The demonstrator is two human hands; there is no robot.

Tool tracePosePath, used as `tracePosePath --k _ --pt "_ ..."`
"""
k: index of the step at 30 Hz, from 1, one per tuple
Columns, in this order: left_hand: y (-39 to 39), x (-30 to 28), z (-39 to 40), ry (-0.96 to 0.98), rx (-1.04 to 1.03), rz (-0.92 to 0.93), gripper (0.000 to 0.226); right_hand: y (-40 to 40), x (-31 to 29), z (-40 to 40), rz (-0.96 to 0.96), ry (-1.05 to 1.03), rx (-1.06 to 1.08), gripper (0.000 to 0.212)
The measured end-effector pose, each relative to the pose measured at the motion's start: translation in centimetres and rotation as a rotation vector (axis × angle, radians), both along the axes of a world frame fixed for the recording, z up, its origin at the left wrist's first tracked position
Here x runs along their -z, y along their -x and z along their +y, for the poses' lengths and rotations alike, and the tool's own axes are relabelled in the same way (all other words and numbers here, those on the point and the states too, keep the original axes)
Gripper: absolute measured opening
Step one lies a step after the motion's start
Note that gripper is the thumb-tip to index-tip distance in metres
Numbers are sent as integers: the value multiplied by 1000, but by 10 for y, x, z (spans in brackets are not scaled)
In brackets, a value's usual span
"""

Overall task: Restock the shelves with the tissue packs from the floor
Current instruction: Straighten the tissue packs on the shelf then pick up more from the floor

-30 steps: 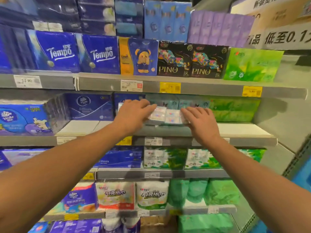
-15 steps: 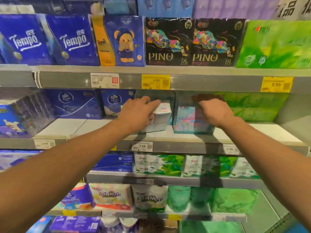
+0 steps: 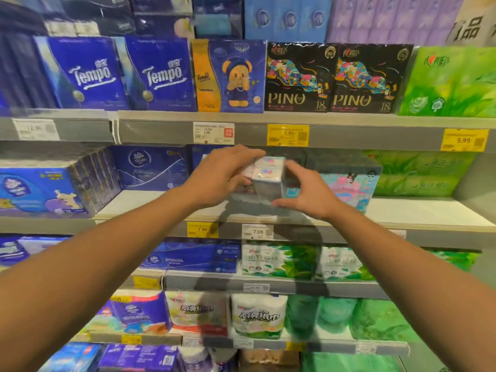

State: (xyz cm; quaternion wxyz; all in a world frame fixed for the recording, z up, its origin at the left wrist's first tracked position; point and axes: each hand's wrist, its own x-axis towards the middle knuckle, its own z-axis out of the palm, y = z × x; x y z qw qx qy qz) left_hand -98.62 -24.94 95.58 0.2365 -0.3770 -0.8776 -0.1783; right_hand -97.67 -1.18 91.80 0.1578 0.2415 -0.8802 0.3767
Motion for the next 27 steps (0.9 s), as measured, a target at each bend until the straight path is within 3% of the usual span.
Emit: tracePosePath --k 3,6,7,8,10,11,12,14,18,21,27 --pt "-8 1 -25 -10 -6 61 60 -5 10 -19 175 -69 82 59" --pt "-22 11 -31 -346 -302 31 40 -17 13 -39 354 -94 194 52" --pt "-27 12 -31 -490 -407 -115 36 -21 16 -45 398 -102 218 52" --pt "-31 8 -28 -648 -458 -393 41 -25 19 -50 437 -126 245 52" --pt "-35 -1 -21 -808 -391 -1032 72 -33 27 -63 528 -215 285 50" --pt "-39 -4 -18 -789 -334 -1195 77 -36 33 -70 580 -264 288 48" --pt "-40 -4 -14 -772 -298 -1236 76 -40 38 -76 624 -299 277 48" --pt "-35 2 -11 -779 -330 -1102 79 -46 45 -83 652 -286 220 51" --pt "-24 12 -13 -749 -356 -828 72 -53 41 -69 514 -154 96 50" --pt "-20 9 -9 -669 -215 -703 53 -49 37 -52 562 -241 264 43" --pt "4 8 5 -713 -26 -671 55 -30 25 -10 601 -384 594 66"
